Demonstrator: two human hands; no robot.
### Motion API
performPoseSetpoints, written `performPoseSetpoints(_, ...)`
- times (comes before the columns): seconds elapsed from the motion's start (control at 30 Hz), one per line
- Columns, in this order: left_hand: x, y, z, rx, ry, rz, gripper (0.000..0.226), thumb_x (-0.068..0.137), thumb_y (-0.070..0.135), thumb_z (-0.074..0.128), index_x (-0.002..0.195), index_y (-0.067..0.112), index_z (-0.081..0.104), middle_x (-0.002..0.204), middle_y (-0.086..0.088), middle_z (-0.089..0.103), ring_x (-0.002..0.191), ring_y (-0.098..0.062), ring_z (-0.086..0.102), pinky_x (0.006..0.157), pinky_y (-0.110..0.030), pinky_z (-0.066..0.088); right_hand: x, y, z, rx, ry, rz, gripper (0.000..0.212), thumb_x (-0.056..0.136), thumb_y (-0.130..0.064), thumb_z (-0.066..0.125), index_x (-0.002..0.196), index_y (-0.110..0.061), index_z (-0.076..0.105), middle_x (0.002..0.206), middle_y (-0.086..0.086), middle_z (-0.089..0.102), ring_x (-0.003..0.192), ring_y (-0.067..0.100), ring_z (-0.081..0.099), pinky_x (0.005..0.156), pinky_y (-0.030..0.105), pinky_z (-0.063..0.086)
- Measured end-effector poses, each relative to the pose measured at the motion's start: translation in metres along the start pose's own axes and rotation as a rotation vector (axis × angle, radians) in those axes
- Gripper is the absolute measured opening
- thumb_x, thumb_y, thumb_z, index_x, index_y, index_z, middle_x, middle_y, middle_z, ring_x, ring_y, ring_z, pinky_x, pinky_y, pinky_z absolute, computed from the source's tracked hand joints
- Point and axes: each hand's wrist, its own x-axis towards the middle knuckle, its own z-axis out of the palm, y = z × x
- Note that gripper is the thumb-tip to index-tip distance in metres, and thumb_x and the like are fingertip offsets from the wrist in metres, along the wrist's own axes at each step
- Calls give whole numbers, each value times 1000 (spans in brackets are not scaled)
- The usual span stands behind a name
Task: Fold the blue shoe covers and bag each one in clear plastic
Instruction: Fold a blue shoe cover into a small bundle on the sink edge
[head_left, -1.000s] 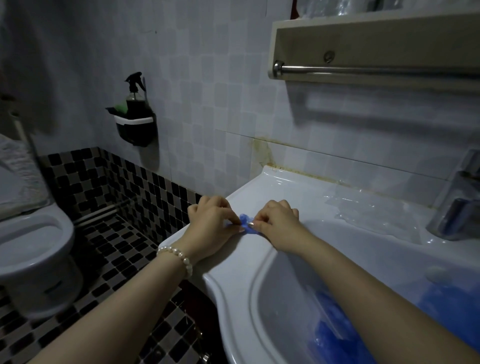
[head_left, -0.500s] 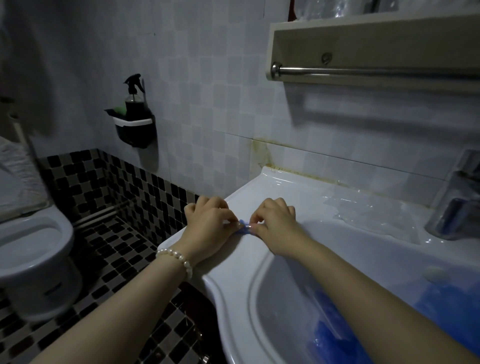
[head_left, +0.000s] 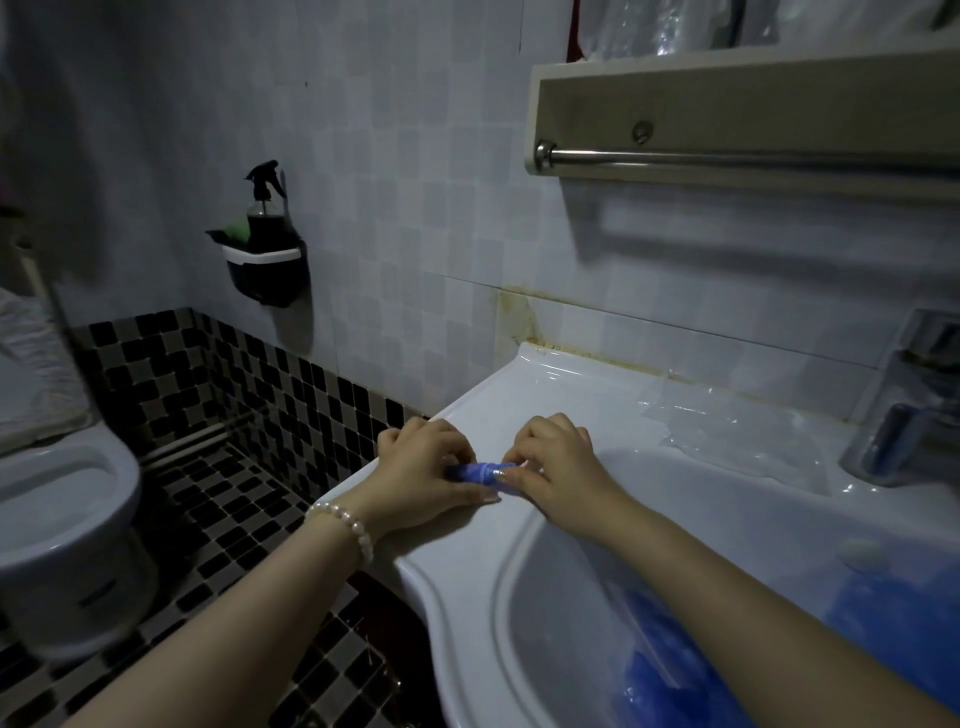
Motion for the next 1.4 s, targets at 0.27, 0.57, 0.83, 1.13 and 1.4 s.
performPoseSetpoints(0.27, -8, 7, 4, 45, 259, 435, 23, 78, 33, 58, 85, 16, 72, 75, 3, 67, 64, -12, 57, 62, -21, 42, -3, -4, -19, 280, -220, 211, 21, 95, -19, 51, 76, -14, 60, 89, 11, 54, 88, 23, 49, 80, 34, 42)
performPoseSetpoints(0.57, 11, 74, -1, -736, 102, -32, 11, 84, 9, 69, 73, 13, 69, 63, 2, 69, 57, -6, 62, 60, -17, 49, -31, -1, -53, 845, 189, 415, 9, 83, -22, 69, 85, -13, 69, 72, -1, 67, 65, 9, 60, 62, 21, 45)
performPoseSetpoints(0.83, 38, 138, 21, -1020, 23, -203, 5, 84, 5, 67, 85, 1, 69, 83, -13, 69, 68, -13, 63, 61, -15, 51, -46, 21, -83, 858, 460, 570, 7, 84, -16, 69, 79, -12, 72, 76, 0, 67, 72, 12, 59, 69, 25, 47)
performPoseSetpoints(1.13, 42, 147, 71, -445, 129, -90, 36, 85, 23, 68, 118, 18, 54, 116, 1, 55, 95, -14, 56, 90, -32, 49, -57, 116, -113, 345, 599, 820, 33, 99, -25, 44, 84, -4, 64, 62, -2, 63, 68, 18, 61, 69, 28, 45)
performPoseSetpoints(1.4, 38, 139, 71, -527, 117, -66, 27, 87, 21, 64, 113, 20, 56, 111, 2, 53, 87, -9, 54, 81, -24, 47, -55, 154, -124, 273, 637, 991, 29, 96, -29, 49, 91, -6, 66, 90, 11, 70, 85, 27, 62, 69, 28, 41)
